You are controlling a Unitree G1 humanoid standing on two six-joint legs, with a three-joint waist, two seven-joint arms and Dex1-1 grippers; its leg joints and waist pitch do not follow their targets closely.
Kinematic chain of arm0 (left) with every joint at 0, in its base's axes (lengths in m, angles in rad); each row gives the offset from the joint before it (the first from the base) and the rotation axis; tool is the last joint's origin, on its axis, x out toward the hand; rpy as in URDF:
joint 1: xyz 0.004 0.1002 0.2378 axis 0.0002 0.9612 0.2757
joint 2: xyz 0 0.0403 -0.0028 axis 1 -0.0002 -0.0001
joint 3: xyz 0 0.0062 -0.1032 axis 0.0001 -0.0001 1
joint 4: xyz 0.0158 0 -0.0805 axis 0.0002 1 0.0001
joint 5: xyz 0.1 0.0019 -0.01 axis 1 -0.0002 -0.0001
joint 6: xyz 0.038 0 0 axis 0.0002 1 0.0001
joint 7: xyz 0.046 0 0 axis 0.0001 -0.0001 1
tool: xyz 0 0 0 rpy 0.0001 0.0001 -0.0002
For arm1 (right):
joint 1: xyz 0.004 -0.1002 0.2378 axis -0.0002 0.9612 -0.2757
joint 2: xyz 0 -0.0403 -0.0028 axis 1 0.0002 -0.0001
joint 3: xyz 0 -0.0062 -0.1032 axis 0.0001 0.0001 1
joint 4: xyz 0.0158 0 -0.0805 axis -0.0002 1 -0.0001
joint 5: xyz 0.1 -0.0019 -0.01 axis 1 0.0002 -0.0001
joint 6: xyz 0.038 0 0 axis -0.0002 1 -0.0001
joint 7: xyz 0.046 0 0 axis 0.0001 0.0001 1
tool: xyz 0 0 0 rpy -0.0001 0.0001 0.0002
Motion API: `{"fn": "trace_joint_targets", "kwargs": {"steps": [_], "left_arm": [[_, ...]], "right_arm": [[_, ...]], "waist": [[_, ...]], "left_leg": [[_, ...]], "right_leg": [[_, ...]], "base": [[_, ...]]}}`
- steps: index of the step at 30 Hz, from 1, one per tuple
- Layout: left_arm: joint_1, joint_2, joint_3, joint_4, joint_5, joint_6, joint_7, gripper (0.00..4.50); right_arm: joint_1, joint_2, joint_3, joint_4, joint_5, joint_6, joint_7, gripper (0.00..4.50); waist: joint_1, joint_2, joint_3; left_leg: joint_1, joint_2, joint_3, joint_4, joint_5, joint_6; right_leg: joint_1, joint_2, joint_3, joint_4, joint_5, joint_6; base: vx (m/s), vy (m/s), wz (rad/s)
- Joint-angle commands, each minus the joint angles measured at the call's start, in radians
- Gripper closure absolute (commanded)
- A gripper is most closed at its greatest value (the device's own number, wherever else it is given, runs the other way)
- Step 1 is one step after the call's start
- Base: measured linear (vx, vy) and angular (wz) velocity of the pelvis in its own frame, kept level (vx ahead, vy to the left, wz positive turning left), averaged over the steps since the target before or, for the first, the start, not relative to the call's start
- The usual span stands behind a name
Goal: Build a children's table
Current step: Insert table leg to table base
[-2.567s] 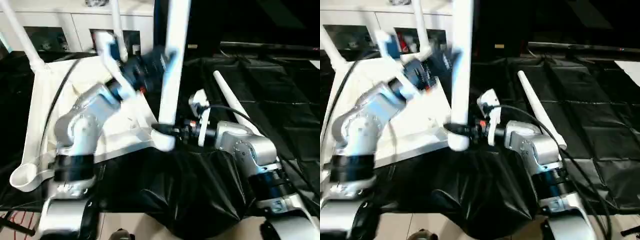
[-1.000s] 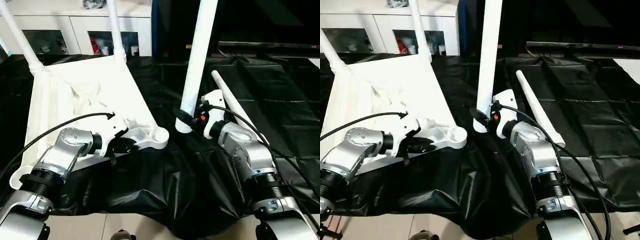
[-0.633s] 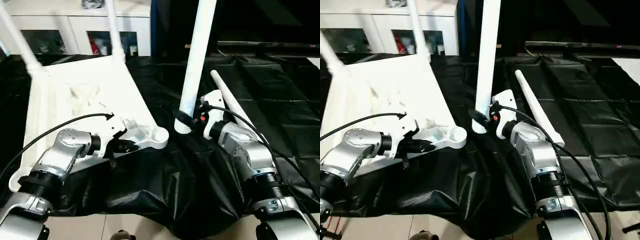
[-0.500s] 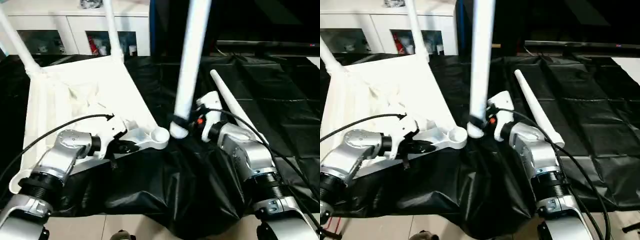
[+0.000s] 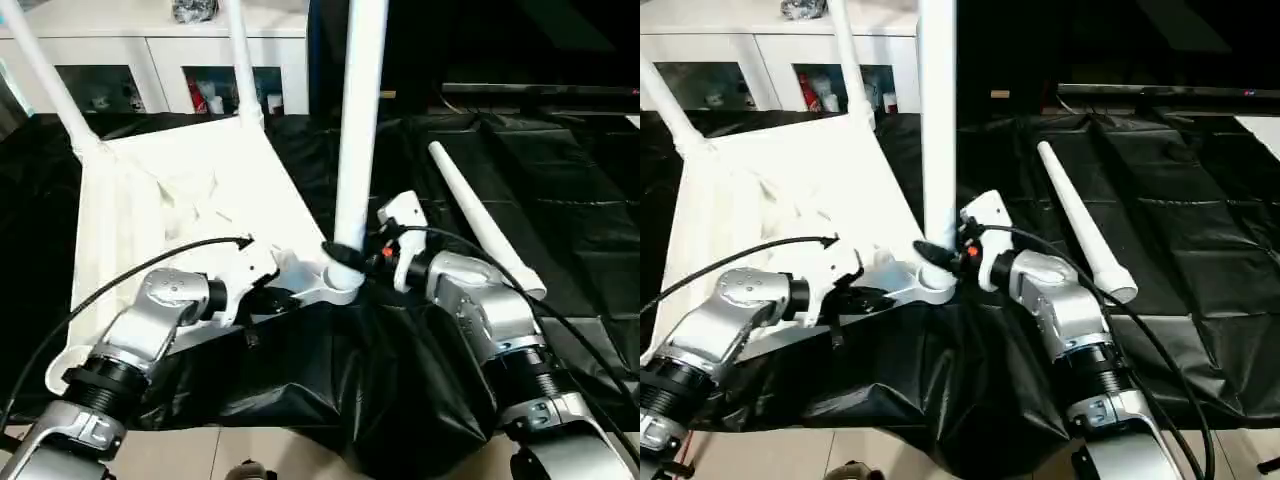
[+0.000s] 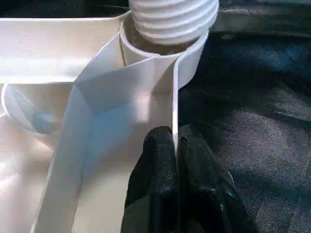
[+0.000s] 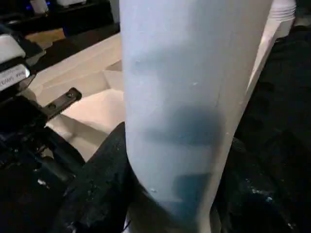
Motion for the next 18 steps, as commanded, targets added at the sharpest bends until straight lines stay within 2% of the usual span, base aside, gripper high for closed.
{"fn": "trace_joint_targets", "kwargs": {"steps": [1, 7, 10, 11, 15, 18], "left_arm": [[0.014, -0.034, -0.013, -0.036, -0.029, -0.019, -0.007, 4.50], [0.032, -0.021, -0.026, -0.066, -0.007, -0.032, -0.018, 4.50], [0.039, -0.017, -0.030, -0.081, -0.004, -0.042, -0.026, 4.50], [0.041, -0.017, -0.029, -0.085, -0.003, -0.042, -0.027, 4.50], [0.051, -0.021, -0.018, -0.095, -0.007, -0.038, -0.029, 4.50], [0.058, -0.018, -0.013, -0.099, -0.010, -0.029, -0.029, 4.50]], "right_arm": [[-0.009, -0.005, 0.018, 0.005, -0.017, 0.005, 0.010, 2.59], [-0.011, 0.003, 0.019, 0.035, -0.029, -0.012, 0.005, 2.59], [-0.022, 0.010, 0.019, 0.067, -0.032, -0.023, 0.000, 2.59], [-0.024, 0.012, 0.019, 0.071, -0.032, -0.023, 0.000, 2.59], [-0.033, 0.017, 0.021, 0.095, -0.038, -0.031, 0.003, 2.59], [-0.036, 0.019, 0.024, 0.106, -0.039, -0.036, 0.007, 2.59]], "waist": [[-0.004, -0.007, -0.074], [-0.005, -0.007, -0.075], [-0.006, -0.008, -0.074], [-0.006, -0.011, -0.073], [-0.007, -0.011, -0.073], [-0.008, -0.015, -0.073]], "left_leg": [[0.019, 0.017, -0.002, -0.070, -0.219, 0.002], [0.018, 0.017, -0.001, -0.070, -0.211, 0.005], [0.018, 0.017, -0.001, -0.070, -0.220, 0.004], [0.017, 0.016, 0.000, -0.070, -0.219, 0.006], [0.017, 0.017, -0.001, -0.071, -0.219, 0.005], [0.017, 0.017, -0.001, -0.071, -0.217, 0.008]], "right_leg": [[0.045, -0.067, 0.043, -0.073, -0.267, -0.163], [0.045, -0.067, 0.043, -0.072, -0.244, -0.170], [0.045, -0.068, 0.042, -0.073, -0.260, -0.171], [0.045, -0.067, 0.042, -0.074, -0.262, -0.169], [0.045, -0.067, 0.042, -0.073, -0.267, -0.165], [0.045, -0.068, 0.043, -0.074, -0.275, -0.162]], "base": [[0.000, 0.000, 0.00], [0.000, 0.000, 0.00], [0.000, 0.000, 0.00], [0.000, 0.000, 0.00], [0.000, 0.000, 0.00], [0.000, 0.000, 0.00]]}}
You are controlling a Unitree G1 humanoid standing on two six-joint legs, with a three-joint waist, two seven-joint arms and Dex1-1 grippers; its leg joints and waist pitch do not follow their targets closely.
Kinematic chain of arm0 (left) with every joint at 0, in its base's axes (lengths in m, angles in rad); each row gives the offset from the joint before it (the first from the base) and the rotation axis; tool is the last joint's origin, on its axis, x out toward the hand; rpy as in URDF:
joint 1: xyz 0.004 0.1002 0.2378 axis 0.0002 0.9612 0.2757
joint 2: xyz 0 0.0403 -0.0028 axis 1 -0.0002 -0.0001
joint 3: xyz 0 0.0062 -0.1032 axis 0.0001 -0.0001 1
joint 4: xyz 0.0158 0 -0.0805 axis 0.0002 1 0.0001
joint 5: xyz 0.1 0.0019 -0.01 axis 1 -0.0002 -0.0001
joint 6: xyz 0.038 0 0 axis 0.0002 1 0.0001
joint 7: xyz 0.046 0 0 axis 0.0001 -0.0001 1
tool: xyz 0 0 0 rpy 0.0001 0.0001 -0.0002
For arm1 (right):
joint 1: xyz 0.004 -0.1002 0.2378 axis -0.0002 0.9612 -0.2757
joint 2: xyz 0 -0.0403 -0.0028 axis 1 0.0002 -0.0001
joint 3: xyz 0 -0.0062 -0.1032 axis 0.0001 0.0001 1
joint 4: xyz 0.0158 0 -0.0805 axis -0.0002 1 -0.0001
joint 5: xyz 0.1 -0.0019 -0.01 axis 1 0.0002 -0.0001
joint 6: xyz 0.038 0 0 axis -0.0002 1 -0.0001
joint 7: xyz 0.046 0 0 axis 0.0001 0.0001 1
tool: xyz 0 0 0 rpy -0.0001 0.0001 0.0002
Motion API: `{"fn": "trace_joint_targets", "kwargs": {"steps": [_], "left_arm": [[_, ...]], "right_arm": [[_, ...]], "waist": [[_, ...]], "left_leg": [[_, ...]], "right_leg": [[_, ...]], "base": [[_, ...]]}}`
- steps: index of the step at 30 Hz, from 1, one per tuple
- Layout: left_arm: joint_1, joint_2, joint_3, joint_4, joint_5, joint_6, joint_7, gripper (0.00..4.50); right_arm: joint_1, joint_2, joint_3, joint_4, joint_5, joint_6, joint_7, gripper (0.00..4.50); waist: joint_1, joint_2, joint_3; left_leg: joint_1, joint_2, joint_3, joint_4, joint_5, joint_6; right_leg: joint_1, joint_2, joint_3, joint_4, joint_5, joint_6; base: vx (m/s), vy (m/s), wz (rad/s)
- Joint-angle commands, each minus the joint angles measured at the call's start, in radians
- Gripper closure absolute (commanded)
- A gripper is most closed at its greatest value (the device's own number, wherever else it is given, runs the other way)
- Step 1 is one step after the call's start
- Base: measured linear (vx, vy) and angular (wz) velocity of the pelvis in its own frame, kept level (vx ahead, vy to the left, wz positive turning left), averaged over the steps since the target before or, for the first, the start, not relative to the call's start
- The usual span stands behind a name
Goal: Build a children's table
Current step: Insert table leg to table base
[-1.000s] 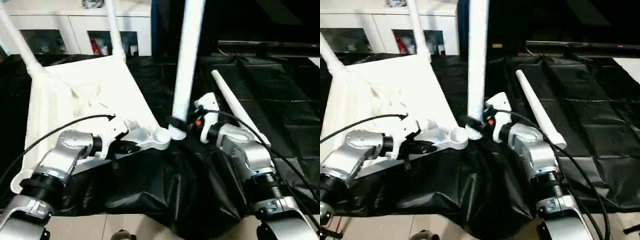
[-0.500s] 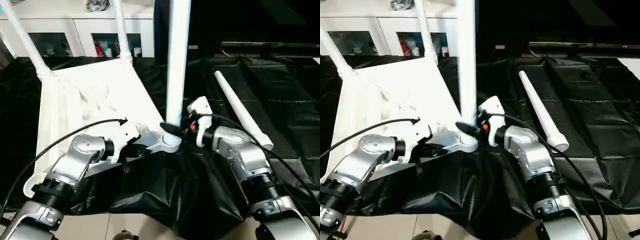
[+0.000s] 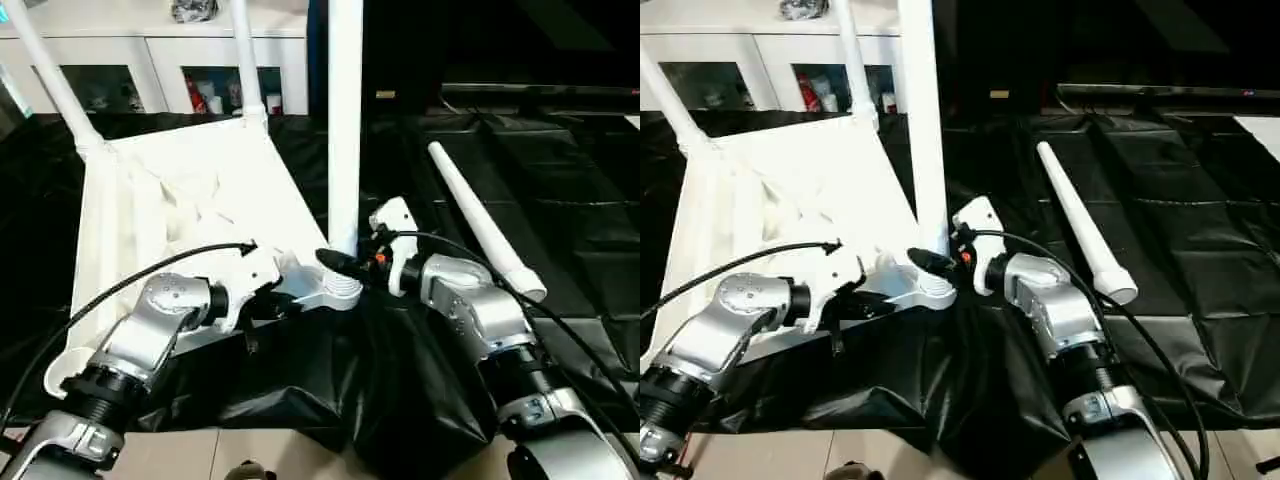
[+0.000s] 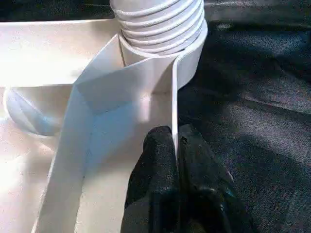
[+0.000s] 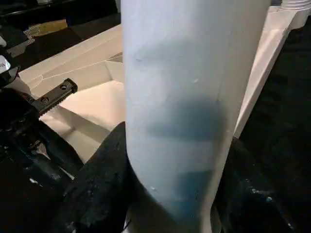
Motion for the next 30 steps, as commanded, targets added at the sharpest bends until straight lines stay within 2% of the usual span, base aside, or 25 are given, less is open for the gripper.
{"fn": "trace_joint_targets", "kwargs": {"steps": [1, 8, 10, 17, 18, 19, 23, 24, 30], "left_arm": [[0.022, -0.021, -0.015, -0.040, -0.034, -0.020, -0.027, 4.06], [0.028, -0.007, -0.008, -0.019, -0.014, -0.028, -0.019, 3.83], [0.027, 0.002, -0.004, -0.006, -0.009, -0.029, -0.021, 3.83], [0.025, 0.018, 0.016, 0.018, -0.007, -0.034, -0.029, 3.83], [0.024, 0.019, 0.018, 0.020, -0.008, -0.032, -0.029, 4.12], [0.023, 0.019, 0.019, 0.025, -0.008, -0.034, -0.029, 4.20], [0.022, 0.020, 0.018, 0.030, -0.006, -0.034, -0.028, 4.25], [0.020, 0.020, 0.016, 0.033, -0.004, -0.031, -0.029, 4.38], [0.009, 0.020, 0.015, 0.039, -0.005, -0.021, -0.038, 4.50]], "right_arm": [[-0.010, 0.005, 0.016, 0.031, -0.027, -0.005, -0.002, 2.59], [-0.008, 0.007, 0.018, 0.033, -0.027, -0.006, 0.001, 2.59], [-0.008, 0.008, 0.018, 0.035, -0.027, -0.007, 0.002, 2.59], [-0.005, 0.011, 0.014, 0.041, -0.028, -0.012, 0.004, 2.59], [-0.005, 0.012, 0.013, 0.040, -0.030, -0.011, 0.005, 2.59], [-0.004, 0.012, 0.011, 0.039, -0.031, -0.010, 0.006, 2.59], [-0.004, 0.013, 0.010, 0.040, -0.032, -0.010, 0.006, 2.59], [-0.005, 0.013, 0.010, 0.042, -0.031, -0.011, 0.006, 2.59], [-0.008, 0.010, 0.008, 0.045, -0.031, -0.009, 0.008, 2.59]], "waist": [[-0.003, -0.011, -0.072], [-0.006, -0.009, -0.070], [-0.008, -0.012, -0.071], [-0.007, -0.013, -0.074], [-0.006, -0.010, -0.074], [-0.007, -0.012, -0.073], [-0.008, -0.012, -0.072], [-0.008, -0.012, -0.072], [-0.008, -0.011, -0.072]], "left_leg": [[0.017, 0.018, -0.001, -0.071, -0.214, 0.008], [0.020, 0.019, -0.002, -0.075, -0.247, -0.002], [0.022, 0.019, -0.003, -0.076, -0.264, -0.010], [0.021, 0.018, -0.003, -0.075, -0.255, -0.010], [0.021, 0.018, -0.003, -0.076, -0.257, -0.010], [0.021, 0.018, -0.003, -0.076, -0.263, -0.012], [0.022, 0.018, -0.004, -0.077, -0.278, -0.014], [0.023, 0.019, -0.004, -0.078, -0.279, -0.016], [0.023, 0.019, -0.004, -0.078, -0.277, -0.016]], "right_leg": [[0.044, -0.069, 0.043, -0.072, -0.272, -0.164], [0.041, -0.066, 0.042, -0.076, -0.289, -0.159], [0.041, -0.066, 0.042, -0.077, -0.291, -0.157], [0.042, -0.065, 0.043, -0.073, -0.253, -0.168], [0.042, -0.066, 0.043, -0.073, -0.254, -0.169], [0.042, -0.066, 0.043, -0.074, -0.258, -0.169], [0.041, -0.066, 0.043, -0.076, -0.283, -0.165], [0.041, -0.067, 0.043, -0.076, -0.286, -0.164], [0.041, -0.066, 0.043, -0.076, -0.277, -0.166]], "base": [[0.000, 0.000, 0.00], [0.000, 0.000, 0.00], [0.000, 0.000, 0.00], [0.000, 0.000, 0.00], [0.000, 0.000, 0.00], [0.000, 0.000, 0.00], [0.000, 0.000, 0.00], [0.000, 0.000, 0.00], [0.000, 0.000, 0.00]]}}
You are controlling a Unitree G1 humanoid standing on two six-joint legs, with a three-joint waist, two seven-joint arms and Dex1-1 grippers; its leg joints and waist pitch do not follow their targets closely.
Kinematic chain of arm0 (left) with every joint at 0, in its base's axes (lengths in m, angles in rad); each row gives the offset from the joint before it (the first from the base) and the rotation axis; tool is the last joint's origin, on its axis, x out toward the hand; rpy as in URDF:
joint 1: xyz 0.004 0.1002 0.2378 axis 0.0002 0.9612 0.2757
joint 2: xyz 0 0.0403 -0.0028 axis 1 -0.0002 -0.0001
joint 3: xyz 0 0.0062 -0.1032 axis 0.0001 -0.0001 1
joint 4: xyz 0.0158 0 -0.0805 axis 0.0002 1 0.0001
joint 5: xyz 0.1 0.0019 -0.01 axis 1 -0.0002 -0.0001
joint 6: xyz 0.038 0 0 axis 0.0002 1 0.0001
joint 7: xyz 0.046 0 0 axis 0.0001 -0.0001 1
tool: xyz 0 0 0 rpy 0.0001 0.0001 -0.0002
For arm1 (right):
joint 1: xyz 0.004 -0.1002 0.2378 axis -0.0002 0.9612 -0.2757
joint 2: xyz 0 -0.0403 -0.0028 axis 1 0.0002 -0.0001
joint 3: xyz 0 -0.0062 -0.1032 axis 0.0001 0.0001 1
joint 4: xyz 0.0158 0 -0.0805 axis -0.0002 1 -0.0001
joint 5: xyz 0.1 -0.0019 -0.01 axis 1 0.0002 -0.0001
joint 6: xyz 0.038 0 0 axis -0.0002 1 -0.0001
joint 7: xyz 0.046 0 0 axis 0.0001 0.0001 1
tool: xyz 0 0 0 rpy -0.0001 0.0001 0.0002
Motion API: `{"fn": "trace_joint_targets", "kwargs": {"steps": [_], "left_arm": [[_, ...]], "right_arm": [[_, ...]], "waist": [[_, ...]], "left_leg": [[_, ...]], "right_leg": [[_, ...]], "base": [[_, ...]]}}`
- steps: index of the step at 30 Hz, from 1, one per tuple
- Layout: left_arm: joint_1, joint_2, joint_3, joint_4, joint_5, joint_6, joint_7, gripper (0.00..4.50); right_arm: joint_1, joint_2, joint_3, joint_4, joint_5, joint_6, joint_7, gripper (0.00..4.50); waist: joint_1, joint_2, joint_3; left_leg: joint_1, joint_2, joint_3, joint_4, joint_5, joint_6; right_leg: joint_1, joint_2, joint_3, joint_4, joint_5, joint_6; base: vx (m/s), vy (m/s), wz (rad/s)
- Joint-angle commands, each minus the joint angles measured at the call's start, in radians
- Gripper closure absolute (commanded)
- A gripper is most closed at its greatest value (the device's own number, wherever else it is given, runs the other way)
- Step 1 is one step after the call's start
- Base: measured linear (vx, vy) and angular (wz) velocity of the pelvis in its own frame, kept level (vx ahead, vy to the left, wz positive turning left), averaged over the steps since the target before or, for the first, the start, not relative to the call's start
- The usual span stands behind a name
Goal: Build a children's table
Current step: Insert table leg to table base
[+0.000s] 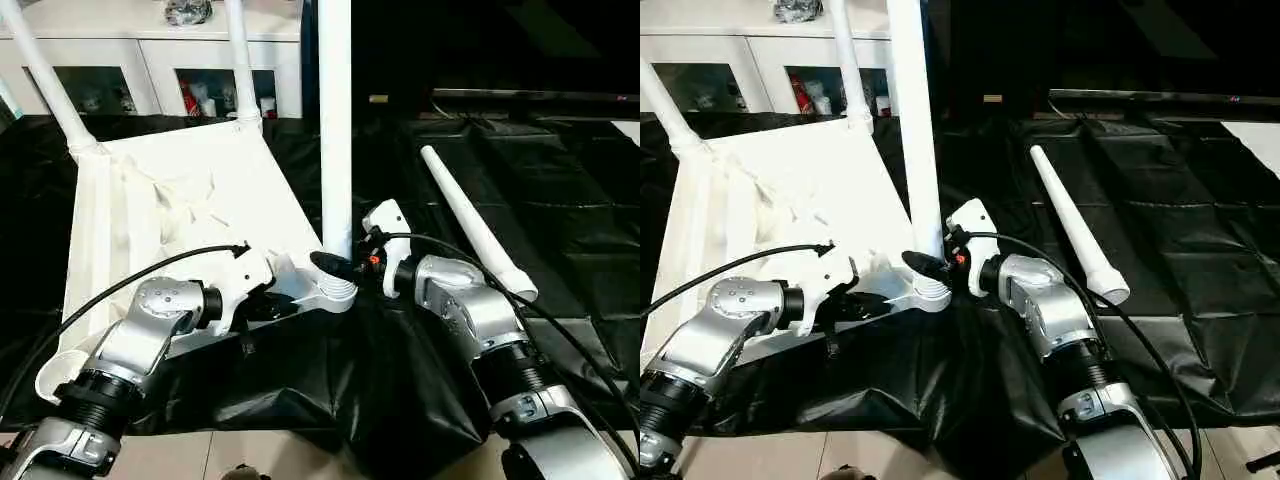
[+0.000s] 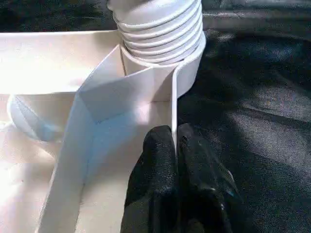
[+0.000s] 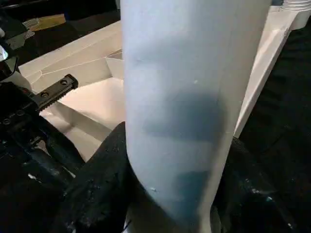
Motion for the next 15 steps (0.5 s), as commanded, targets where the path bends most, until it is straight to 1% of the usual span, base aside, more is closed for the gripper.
{"fn": "trace_joint_targets", "kwargs": {"steps": [1, 4, 5, 7, 13, 14, 15], "left_arm": [[-0.007, 0.012, -0.021, 0.020, 0.017, 0.005, -0.022, 4.50], [-0.006, 0.024, -0.039, 0.020, 0.041, -0.008, -0.025, 4.50], [-0.006, 0.036, -0.058, 0.021, 0.062, -0.017, -0.031, 4.50], [-0.007, 0.043, -0.073, 0.019, 0.077, -0.022, -0.035, 4.50], [-0.019, 0.037, -0.074, 0.004, 0.077, -0.013, -0.035, 4.50], [-0.024, 0.036, -0.075, 0.002, 0.078, -0.013, -0.034, 4.50], [-0.027, 0.036, -0.076, 0.002, 0.079, -0.013, -0.032, 4.50]], "right_arm": [[-0.008, -0.008, 0.002, 0.031, -0.014, 0.006, 0.006, 2.59], [-0.008, -0.009, 0.002, 0.032, -0.014, 0.007, 0.010, 2.59], [-0.010, -0.010, 0.004, 0.034, -0.014, 0.008, 0.016, 2.59], [-0.013, -0.014, 0.009, 0.036, -0.015, 0.010, 0.027, 2.59], [-0.017, -0.023, 0.028, 0.038, -0.019, 0.028, 0.059, 2.59], [-0.018, -0.021, 0.025, 0.041, -0.019, 0.025, 0.056, 2.59], [-0.019, -0.018, 0.020, 0.046, -0.019, 0.021, 0.051, 2.59]], "waist": [[-0.005, 0.004, -0.064], [-0.004, 0.004, -0.064], [-0.005, 0.004, -0.064], [-0.005, 0.007, -0.064], [-0.005, 0.007, -0.061], [-0.004, 0.008, -0.062], [-0.004, 0.007, -0.062]], "left_leg": [[0.021, 0.018, -0.004, -0.078, -0.278, -0.017], [0.021, 0.019, -0.005, -0.078, -0.274, -0.015], [0.021, 0.018, -0.004, -0.078, -0.272, -0.014], [0.021, 0.019, -0.005, -0.078, -0.280, -0.016], [0.024, 0.019, -0.005, -0.080, -0.306, -0.023], [0.025, 0.019, -0.005, -0.080, -0.308, -0.024], [0.025, 0.019, -0.005, -0.080, -0.307, -0.025]], "right_leg": [[0.041, -0.067, 0.043, -0.076, -0.277, -0.167], [0.042, -0.067, 0.043, -0.074, -0.267, -0.167], [0.042, -0.067, 0.044, -0.074, -0.265, -0.167], [0.041, -0.066, 0.043, -0.074, -0.265, -0.171], [0.041, -0.067, 0.043, -0.078, -0.297, -0.169], [0.040, -0.067, 0.043, -0.078, -0.300, -0.168], [0.040, -0.067, 0.044, -0.078, -0.300, -0.168]], "base": [[0.000, 0.000, 0.00], [0.000, 0.000, 0.00], [0.000, 0.000, 0.00], [0.000, 0.000, 0.00], [0.000, 0.000, 0.00], [0.000, 0.000, 0.00], [0.000, 0.000, 0.00]]}}
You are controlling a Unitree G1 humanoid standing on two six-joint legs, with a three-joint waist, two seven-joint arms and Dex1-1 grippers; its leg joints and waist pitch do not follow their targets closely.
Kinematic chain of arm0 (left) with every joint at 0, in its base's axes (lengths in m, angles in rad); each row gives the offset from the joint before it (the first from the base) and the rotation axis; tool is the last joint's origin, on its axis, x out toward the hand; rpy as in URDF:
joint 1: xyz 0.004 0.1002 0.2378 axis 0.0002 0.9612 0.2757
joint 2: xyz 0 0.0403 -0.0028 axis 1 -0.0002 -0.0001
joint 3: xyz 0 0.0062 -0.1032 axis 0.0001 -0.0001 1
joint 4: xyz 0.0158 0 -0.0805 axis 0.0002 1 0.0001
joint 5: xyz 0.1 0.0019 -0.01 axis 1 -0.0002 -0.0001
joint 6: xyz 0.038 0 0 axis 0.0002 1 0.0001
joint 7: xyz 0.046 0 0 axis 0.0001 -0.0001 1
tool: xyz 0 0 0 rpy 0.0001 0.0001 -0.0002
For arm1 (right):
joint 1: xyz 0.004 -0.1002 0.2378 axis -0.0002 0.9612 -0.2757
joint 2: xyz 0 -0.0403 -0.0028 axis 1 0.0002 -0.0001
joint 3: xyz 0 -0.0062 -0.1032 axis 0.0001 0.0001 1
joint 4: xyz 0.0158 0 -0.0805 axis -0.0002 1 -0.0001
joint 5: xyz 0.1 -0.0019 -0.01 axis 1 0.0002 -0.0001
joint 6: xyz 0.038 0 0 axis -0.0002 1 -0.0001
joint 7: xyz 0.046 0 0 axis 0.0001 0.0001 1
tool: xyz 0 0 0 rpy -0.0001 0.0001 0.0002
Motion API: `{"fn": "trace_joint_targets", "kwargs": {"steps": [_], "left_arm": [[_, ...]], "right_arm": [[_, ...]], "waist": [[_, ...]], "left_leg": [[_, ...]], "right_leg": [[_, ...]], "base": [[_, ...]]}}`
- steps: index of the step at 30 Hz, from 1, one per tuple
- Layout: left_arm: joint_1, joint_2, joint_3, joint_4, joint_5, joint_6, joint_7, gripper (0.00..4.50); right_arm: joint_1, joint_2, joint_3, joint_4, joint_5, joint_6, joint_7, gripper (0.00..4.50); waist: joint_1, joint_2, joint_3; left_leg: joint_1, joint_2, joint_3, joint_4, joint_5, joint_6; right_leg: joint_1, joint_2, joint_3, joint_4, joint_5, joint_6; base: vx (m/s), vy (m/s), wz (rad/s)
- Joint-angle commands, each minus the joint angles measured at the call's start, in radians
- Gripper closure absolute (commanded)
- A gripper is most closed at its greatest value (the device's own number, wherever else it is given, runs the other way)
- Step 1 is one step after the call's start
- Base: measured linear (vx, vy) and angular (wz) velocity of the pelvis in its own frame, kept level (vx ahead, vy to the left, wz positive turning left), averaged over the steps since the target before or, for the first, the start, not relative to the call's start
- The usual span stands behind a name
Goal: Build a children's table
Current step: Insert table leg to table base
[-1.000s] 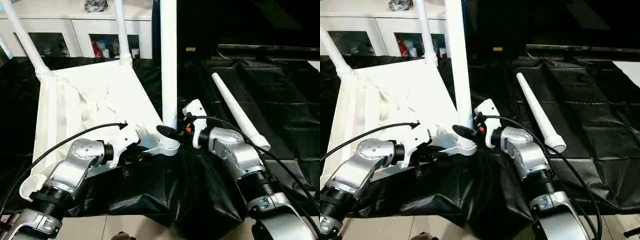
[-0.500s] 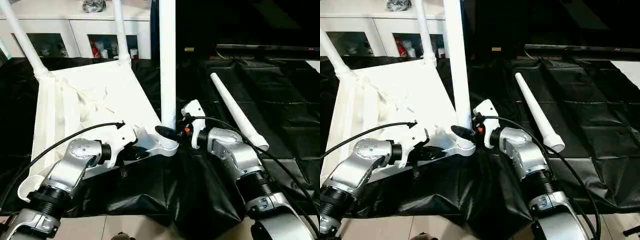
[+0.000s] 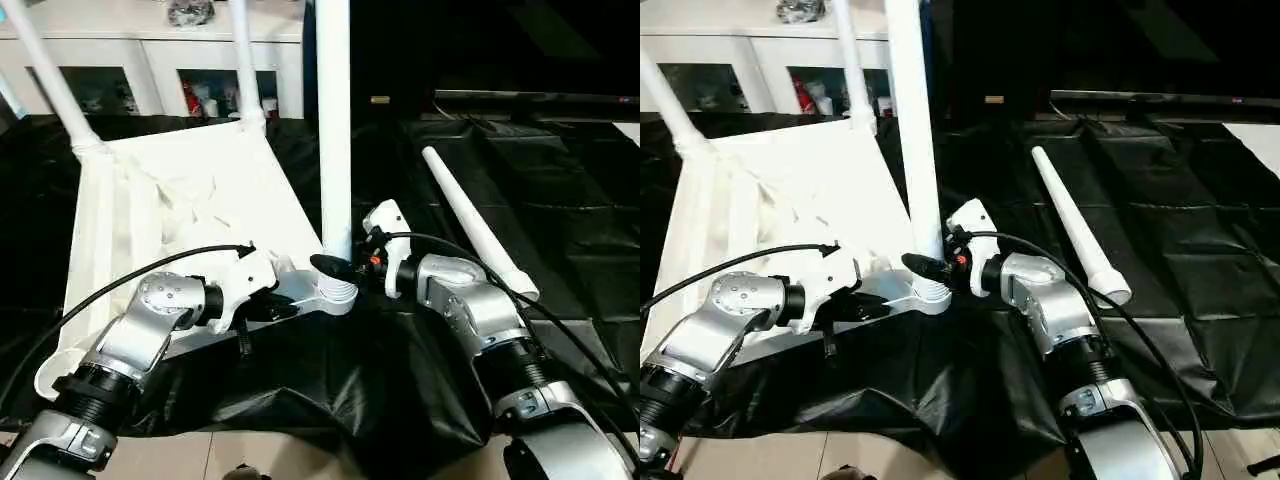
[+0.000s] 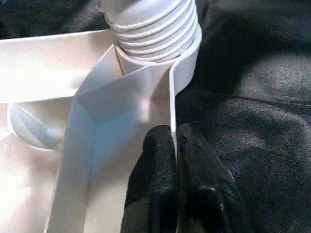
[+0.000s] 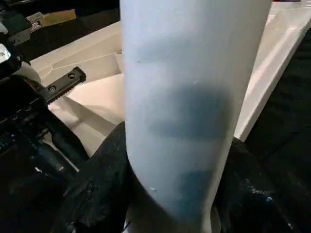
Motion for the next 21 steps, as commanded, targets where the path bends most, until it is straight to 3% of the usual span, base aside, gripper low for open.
{"fn": "trace_joint_targets", "kwargs": {"steps": [1, 8, 9, 10, 11, 15, 16, 18, 20, 21], "left_arm": [[-0.009, 0.010, -0.033, 0.008, 0.037, 0.011, -0.016, 4.50], [-0.013, 0.003, -0.021, 0.011, 0.022, 0.026, -0.011, 4.50], [-0.014, 0.003, -0.020, 0.010, 0.019, 0.030, -0.014, 4.50], [-0.015, 0.004, -0.019, 0.011, 0.017, 0.031, -0.016, 4.50], [-0.015, 0.004, -0.019, 0.011, 0.017, 0.031, -0.016, 4.50], [-0.024, 0.005, -0.018, 0.021, 0.018, 0.028, -0.016, 4.50], [-0.030, 0.004, -0.019, 0.029, 0.020, 0.026, -0.015, 4.50], [-0.039, 0.002, -0.019, 0.039, 0.023, 0.024, -0.014, 4.50], [-0.044, 0.001, -0.020, 0.045, 0.024, 0.024, -0.013, 4.50], [-0.046, 0.001, -0.020, 0.046, 0.024, 0.023, -0.013, 4.50]], "right_arm": [[-0.006, -0.001, 0.004, 0.035, -0.014, 0.008, -0.007, 2.59], [0.029, 0.006, -0.076, 0.027, 0.054, 0.014, -0.015, 2.59], [0.044, 0.004, -0.085, 0.020, 0.063, 0.013, -0.013, 2.59], [0.062, 0.003, -0.095, 0.015, 0.073, 0.006, -0.008, 2.59], [0.062, 0.003, -0.095, 0.015, 0.073, 0.006, -0.008, 2.59], [0.091, 0.005, -0.110, 0.021, 0.084, -0.018, -0.001, 2.59], [0.106, 0.008, -0.118, 0.032, 0.087, -0.040, 0.000, 2.59], [0.124, 0.015, -0.130, 0.044, 0.097, -0.062, 0.000, 2.59], [0.133, 0.019, -0.138, 0.046, 0.106, -0.068, -0.003, 2.59], [0.135, 0.020, -0.140, 0.046, 0.108, -0.069, -0.003, 2.59]], "waist": [[-0.005, 0.008, -0.062], [-0.005, 0.011, -0.061], [-0.003, 0.018, -0.061], [-0.004, 0.014, -0.062], [-0.003, 0.019, -0.063], [-0.002, 0.019, -0.064], [-0.002, 0.029, -0.063], [-0.003, 0.026, -0.063], [-0.003, 0.033, -0.063], [-0.003, 0.031, -0.061]], "left_leg": [[0.022, 0.019, -0.005, -0.079, -0.309, -0.025], [0.025, 0.019, -0.007, -0.081, -0.341, -0.031], [0.026, 0.020, -0.008, -0.081, -0.338, -0.031], [0.025, 0.020, -0.007, -0.081, -0.335, -0.030], [0.024, 0.020, -0.007, -0.082, -0.332, -0.030], [0.023, 0.018, -0.006, -0.081, -0.323, -0.027], [0.025, 0.019, -0.007, -0.081, -0.338, -0.029], [0.025, 0.018, -0.007, -0.082, -0.348, -0.029], [0.025, 0.018, -0.009, -0.082, -0.357, -0.030], [0.026, 0.018, -0.009, -0.084, -0.367, -0.029]], "right_leg": [[0.038, -0.067, 0.043, -0.078, -0.301, -0.168], [0.036, -0.067, 0.043, -0.081, -0.320, -0.168], [0.036, -0.068, 0.044, -0.080, -0.310, -0.170], [0.037, -0.067, 0.043, -0.080, -0.298, -0.172], [0.038, -0.066, 0.043, -0.080, -0.282, -0.175], [0.040, -0.066, 0.042, -0.078, -0.257, -0.186], [0.038, -0.066, 0.041, -0.080, -0.261, -0.185], [0.039, -0.065, 0.040, -0.082, -0.268, -0.185], [0.039, -0.066, 0.040, -0.082, -0.276, -0.187], [0.039, -0.065, 0.039, -0.084, -0.291, -0.185]], "base": [[0.000, 0.000, 0.00], [0.000, 0.000, 0.00], [0.000, 0.000, 0.00], [0.000, 0.000, 0.00], [0.000, 0.000, 0.00], [0.000, 0.000, 0.00], [0.000, 0.000, 0.00], [0.000, 0.000, 0.00], [0.000, 0.000, 0.00], [0.000, 0.000, 0.00]]}}
